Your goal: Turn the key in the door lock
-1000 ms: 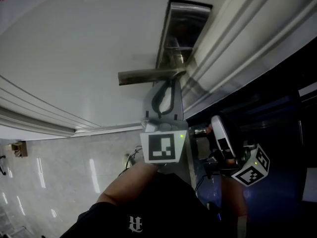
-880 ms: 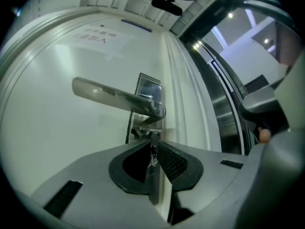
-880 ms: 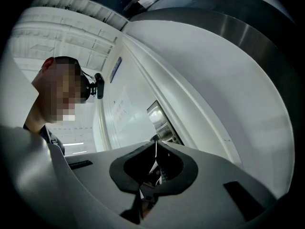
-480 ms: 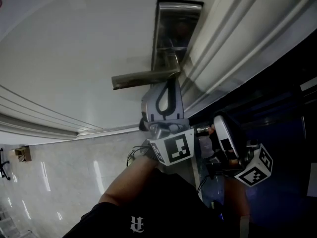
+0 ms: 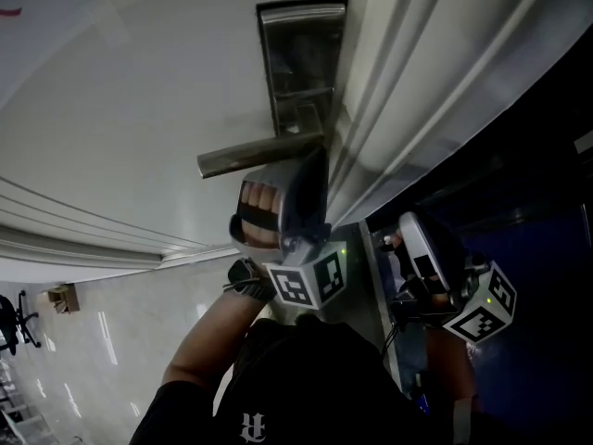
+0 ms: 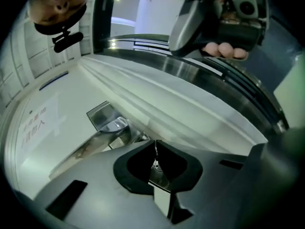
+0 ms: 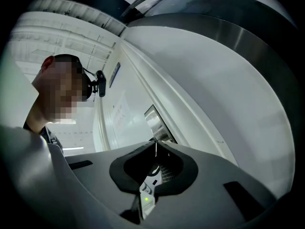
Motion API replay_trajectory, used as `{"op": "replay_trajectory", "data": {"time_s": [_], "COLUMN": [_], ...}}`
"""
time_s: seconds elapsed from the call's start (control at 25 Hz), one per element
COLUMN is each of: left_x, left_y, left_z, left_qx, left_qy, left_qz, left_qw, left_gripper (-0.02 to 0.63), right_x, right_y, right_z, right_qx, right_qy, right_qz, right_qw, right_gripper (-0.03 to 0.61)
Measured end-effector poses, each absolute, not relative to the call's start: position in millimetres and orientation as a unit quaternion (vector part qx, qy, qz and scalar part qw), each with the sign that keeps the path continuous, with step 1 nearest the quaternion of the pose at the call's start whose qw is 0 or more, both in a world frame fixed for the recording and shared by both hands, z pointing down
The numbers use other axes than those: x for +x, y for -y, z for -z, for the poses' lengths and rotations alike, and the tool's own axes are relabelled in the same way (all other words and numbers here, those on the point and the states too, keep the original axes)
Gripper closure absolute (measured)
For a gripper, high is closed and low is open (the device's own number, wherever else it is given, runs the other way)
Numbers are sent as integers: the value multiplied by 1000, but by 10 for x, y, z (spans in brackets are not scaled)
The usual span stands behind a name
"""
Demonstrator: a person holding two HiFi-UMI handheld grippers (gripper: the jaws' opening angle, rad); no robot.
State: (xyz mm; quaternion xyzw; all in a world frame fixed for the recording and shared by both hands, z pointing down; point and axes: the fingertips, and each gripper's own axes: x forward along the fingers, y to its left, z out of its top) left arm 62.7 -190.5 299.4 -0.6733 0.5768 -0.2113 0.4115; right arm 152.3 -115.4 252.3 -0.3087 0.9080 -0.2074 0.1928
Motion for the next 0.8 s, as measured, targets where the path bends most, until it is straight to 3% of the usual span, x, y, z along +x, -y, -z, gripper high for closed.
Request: {"op": "replay_trajectory", "data": {"time_s": [0.44,0.8], "left_x": [667,714], "left_y": [1899,1840], "left_z": [-3066,-3044], "left_qx": [-633,-650], "left_qy": [-487,-481], "left_qz": [322,286], "left_qw": [509,514], "left_gripper": [595,590], "right_x": [1517,1490], "right_y": [1138,1132], "right_z": [-2478,-2449], "right_qx": [-306,-308], "right_qy": [-909,-910], "right_qz": [201,195], "right_qw": [198,197], "right_gripper": [561,561]}}
